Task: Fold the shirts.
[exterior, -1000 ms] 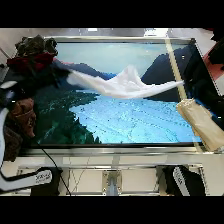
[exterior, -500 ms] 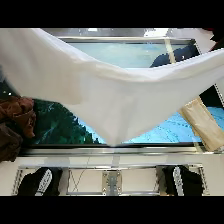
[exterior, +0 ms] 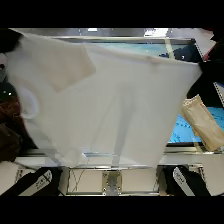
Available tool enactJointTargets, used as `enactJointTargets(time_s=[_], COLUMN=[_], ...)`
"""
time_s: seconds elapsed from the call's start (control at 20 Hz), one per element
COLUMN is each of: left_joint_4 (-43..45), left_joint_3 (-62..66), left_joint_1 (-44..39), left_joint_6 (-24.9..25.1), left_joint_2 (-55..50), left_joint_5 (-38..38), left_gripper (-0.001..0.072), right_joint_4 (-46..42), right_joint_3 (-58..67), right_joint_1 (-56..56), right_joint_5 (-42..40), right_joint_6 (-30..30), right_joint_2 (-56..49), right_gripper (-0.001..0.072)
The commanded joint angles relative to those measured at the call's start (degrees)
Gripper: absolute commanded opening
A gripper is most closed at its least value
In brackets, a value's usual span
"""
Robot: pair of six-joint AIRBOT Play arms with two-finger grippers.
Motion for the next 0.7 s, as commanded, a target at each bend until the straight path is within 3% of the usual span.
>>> enactJointTargets(time_s=[0.0,0.15,0.3,0.45,0.65], left_joint_4=[12.3,21.0,21.5,24.4,29.3], left_joint_3=[-2.3,-1.8,2.5,5.8,6.8], left_joint_1=[-6.9,-10.4,-10.7,-10.7,-10.8], left_joint_6=[-3.8,-13.6,-15.2,-15.0,-12.8], left_joint_2=[-15.5,-27.4,-35.2,-37.0,-36.0], left_joint_5=[3.1,19.2,27.4,26.1,8.5], left_gripper=[0.0015,0.0015,0.0015,0.0015,0.0016], right_joint_4=[0.1,1.5,3.3,2.4,-2.6], right_joint_3=[-5.9,-5.8,-3.0,2.4,5.6], right_joint_1=[5.9,9.9,11.1,11.1,11.2], right_joint_5=[-14.1,-28.3,-34.4,-30.3,-15.0], right_joint_6=[-3.4,-3.6,-4.2,-6.9,-6.0], right_joint_2=[-14.5,-27.2,-35.7,-38.4,-37.6], right_gripper=[0.0025,0.0024,0.0024,0.0024,0.0024])
